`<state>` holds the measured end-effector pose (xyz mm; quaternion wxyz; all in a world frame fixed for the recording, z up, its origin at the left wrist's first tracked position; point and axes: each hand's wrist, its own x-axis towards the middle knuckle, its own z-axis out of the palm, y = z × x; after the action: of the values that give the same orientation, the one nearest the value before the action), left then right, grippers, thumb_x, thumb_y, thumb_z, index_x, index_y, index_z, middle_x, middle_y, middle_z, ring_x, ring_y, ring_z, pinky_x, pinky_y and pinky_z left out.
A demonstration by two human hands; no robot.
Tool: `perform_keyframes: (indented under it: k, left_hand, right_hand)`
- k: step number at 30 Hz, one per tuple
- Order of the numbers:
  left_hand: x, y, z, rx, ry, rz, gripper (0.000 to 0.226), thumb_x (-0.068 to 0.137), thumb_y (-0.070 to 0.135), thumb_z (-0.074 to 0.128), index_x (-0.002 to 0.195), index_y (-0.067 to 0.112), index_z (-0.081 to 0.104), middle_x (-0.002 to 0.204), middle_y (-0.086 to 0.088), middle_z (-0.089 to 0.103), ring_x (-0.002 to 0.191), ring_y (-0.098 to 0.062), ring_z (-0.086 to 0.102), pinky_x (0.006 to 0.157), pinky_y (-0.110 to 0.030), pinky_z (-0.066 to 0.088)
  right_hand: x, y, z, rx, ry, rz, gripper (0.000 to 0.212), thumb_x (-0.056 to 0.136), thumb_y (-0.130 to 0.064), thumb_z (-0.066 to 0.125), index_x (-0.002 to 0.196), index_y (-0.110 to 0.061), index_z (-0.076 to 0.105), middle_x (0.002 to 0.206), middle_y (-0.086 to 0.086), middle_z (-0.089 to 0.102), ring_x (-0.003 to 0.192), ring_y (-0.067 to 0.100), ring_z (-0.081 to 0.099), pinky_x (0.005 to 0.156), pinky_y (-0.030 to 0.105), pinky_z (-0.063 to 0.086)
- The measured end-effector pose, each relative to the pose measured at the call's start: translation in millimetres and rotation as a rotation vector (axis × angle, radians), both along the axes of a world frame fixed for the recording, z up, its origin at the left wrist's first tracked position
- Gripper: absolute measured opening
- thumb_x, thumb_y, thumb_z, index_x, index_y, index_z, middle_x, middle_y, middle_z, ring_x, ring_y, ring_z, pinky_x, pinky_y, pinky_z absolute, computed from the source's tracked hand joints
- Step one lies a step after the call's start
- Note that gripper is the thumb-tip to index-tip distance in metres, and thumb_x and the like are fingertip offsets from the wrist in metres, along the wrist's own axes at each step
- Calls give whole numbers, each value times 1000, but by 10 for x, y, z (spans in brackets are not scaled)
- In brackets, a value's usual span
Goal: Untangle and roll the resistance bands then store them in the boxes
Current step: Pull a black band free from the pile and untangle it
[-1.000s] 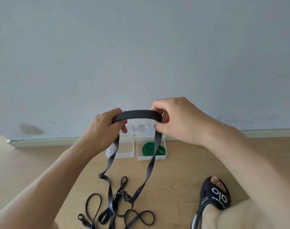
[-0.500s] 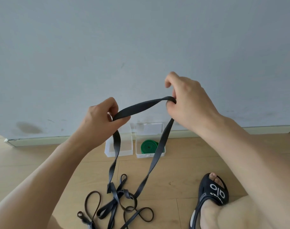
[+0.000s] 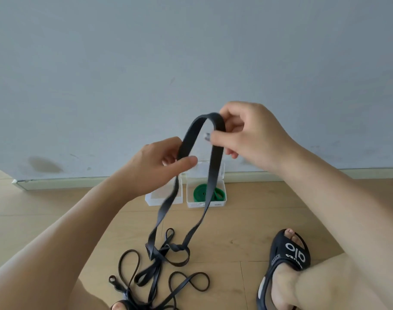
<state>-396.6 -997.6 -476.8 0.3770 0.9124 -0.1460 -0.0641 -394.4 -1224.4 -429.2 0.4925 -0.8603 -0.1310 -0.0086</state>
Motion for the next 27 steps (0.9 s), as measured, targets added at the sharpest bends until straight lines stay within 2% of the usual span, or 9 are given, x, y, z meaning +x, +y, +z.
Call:
perform_keyframes:
  k: [2, 5, 8, 10, 12, 15, 18, 21, 27]
  left_hand:
    - [-29, -57, -8, -43, 96, -132, 47, 81, 63, 67, 112, 29, 66, 106, 11, 71, 105, -4, 64, 98, -31, 51]
    - [-53, -164, -11, -31, 155, -155, 53, 82, 49, 80, 128, 42, 55, 125, 20, 64, 120, 17, 49, 94, -12, 40]
    - [-23, -208, -100, -134, 236, -109, 45, 86, 36, 81, 122, 33, 55, 113, 7, 73, 109, -2, 68, 96, -24, 54]
    - [-9, -206, -153, -39, 255, -113, 36, 87, 39, 78, 114, 24, 58, 103, 0, 75, 100, -15, 72, 94, -39, 58]
    - [-16, -209, -190, 32, 315, -149, 23, 93, 29, 72, 107, 17, 60, 90, 2, 76, 89, -14, 74, 86, -35, 59]
    - [-33, -227, -163, 55, 321, -160, 3, 94, 14, 65, 96, 14, 63, 71, 4, 68, 68, -8, 69, 70, -23, 54]
    - [-40, -216, -115, 107, 285, -144, 7, 94, 18, 63, 87, 15, 63, 71, -8, 70, 64, -9, 63, 67, -22, 50]
    - [-67, -161, -65, 94, 276, -103, 22, 99, 27, 60, 84, 11, 63, 73, -7, 73, 70, -17, 68, 72, -26, 51]
    - [-155, -146, -18, 95, 359, -154, 28, 102, 33, 59, 86, 9, 61, 80, -4, 77, 80, -15, 76, 80, -33, 56]
  right_hand:
    - [-9, 34, 49, 219, 79, 49, 16, 89, -11, 80, 95, -2, 67, 74, 6, 70, 61, 16, 64, 58, 29, 54]
    - [-37, 118, 46, 437, 148, 154, 13, 88, -5, 79, 92, -7, 67, 80, 8, 71, 68, 18, 64, 65, 29, 53]
    - [-40, 160, 95, 630, 176, 154, 14, 88, 1, 77, 88, -9, 66, 77, 5, 69, 67, 17, 63, 67, 29, 53]
    - [-9, 134, 164, 762, 157, 77, 16, 88, 4, 74, 86, -9, 65, 73, 3, 68, 64, 15, 62, 64, 27, 54]
    - [30, 68, 223, 851, 114, -45, 16, 88, 4, 74, 85, -8, 64, 73, 4, 67, 61, 13, 62, 61, 25, 54]
    - [75, -75, 223, 794, 43, -239, 17, 88, -4, 78, 83, -9, 62, 71, 3, 64, 58, 11, 60, 58, 24, 53]
    - [174, -271, 130, 442, -9, -465, 25, 86, -21, 80, 79, -12, 58, 56, -2, 57, 51, 14, 53, 55, 26, 49]
    - [267, -404, 19, 244, 207, -475, 20, 89, -27, 72, 88, -8, 64, 68, 3, 61, 61, 18, 60, 58, 29, 55]
    - [183, -363, 46, 509, 419, -303, 11, 97, -22, 68, 91, -13, 70, 72, 2, 59, 56, 13, 56, 52, 23, 49]
